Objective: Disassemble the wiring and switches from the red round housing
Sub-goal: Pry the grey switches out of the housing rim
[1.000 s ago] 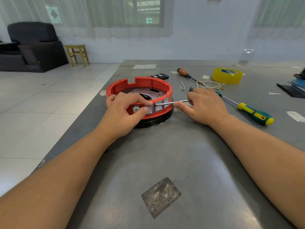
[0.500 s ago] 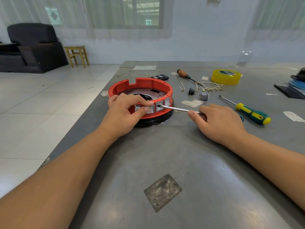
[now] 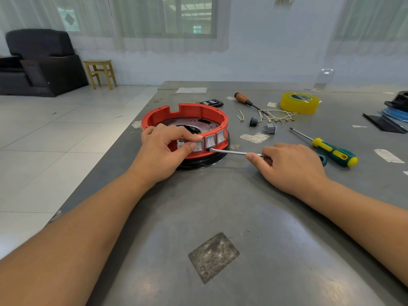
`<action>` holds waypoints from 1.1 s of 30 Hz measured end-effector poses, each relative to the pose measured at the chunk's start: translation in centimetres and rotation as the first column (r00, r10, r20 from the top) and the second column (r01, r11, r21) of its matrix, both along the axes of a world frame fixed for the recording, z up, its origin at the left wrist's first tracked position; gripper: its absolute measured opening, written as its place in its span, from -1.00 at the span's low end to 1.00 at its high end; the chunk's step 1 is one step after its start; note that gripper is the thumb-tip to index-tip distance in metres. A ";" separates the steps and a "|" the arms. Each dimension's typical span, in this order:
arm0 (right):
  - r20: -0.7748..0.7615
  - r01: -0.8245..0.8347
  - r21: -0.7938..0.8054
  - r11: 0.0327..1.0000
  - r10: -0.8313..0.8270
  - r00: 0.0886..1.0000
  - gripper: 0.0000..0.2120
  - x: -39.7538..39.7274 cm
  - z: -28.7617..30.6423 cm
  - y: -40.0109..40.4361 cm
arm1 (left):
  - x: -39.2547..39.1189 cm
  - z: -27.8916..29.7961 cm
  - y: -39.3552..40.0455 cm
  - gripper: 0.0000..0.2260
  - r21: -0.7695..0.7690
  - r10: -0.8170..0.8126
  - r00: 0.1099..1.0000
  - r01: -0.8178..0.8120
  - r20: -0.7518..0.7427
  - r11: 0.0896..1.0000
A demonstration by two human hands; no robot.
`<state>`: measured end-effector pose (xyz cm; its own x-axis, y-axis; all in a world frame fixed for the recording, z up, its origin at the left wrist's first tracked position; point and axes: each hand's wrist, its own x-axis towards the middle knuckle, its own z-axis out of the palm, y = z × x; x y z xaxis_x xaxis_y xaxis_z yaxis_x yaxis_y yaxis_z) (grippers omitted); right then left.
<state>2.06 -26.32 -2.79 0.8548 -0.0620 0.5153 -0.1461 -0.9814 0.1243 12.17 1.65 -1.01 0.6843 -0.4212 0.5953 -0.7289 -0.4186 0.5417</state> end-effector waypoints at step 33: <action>0.044 -0.203 -0.072 0.976 0.207 0.977 -0.28 7.1 0.6 -2.1 | 0.7 1.9 0.4 -0.85 0.094 -0.056 0.953 0.088 -0.298 0.992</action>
